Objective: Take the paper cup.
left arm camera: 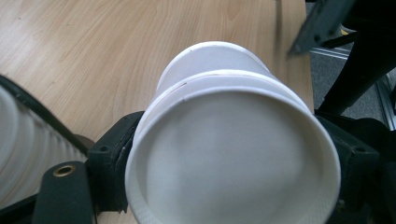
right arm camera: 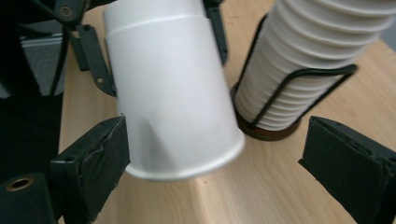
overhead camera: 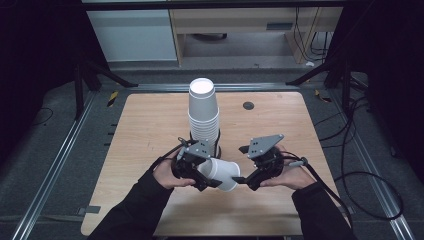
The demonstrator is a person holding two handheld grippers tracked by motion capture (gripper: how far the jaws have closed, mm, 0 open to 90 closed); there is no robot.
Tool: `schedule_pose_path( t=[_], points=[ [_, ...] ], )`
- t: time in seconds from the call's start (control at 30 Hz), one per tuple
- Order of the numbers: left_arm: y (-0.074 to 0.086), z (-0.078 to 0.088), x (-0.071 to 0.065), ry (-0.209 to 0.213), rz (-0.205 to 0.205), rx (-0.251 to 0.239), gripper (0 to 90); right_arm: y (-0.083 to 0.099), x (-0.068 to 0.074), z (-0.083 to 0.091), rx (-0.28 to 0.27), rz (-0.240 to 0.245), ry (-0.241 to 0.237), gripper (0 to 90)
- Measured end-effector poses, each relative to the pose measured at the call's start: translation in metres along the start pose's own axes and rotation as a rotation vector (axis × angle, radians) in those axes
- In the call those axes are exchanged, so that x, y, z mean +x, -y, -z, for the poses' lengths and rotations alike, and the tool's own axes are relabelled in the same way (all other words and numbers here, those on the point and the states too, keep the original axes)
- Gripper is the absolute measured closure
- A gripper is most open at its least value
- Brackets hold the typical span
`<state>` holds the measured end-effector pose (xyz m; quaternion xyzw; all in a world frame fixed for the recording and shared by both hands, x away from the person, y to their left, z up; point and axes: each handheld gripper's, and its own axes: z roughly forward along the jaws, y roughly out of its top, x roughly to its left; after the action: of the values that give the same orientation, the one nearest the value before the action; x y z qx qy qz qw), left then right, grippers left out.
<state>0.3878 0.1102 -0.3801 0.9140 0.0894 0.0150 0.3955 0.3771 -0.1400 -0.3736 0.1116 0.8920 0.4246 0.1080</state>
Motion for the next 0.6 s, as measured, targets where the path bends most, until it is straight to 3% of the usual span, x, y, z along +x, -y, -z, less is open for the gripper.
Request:
schedule_pose_path(
  t=[0.3, 0.4, 0.6],
  points=[
    [0.007, 0.008, 0.001, -0.044, 0.038, -0.038, 19.4, 0.013, -0.009, 0.014, -0.030, -0.109, 0.125, 7.2],
    [0.007, 0.009, 0.001, -0.058, 0.055, -0.063, 19.4, 0.017, -0.011, 0.017, -0.030, -0.163, 0.200, 6.7],
    [0.006, 0.009, 0.002, -0.095, 0.091, -0.116, 19.4, 0.026, -0.013, 0.025, -0.101, -0.239, 0.277, 6.5]
  ],
)
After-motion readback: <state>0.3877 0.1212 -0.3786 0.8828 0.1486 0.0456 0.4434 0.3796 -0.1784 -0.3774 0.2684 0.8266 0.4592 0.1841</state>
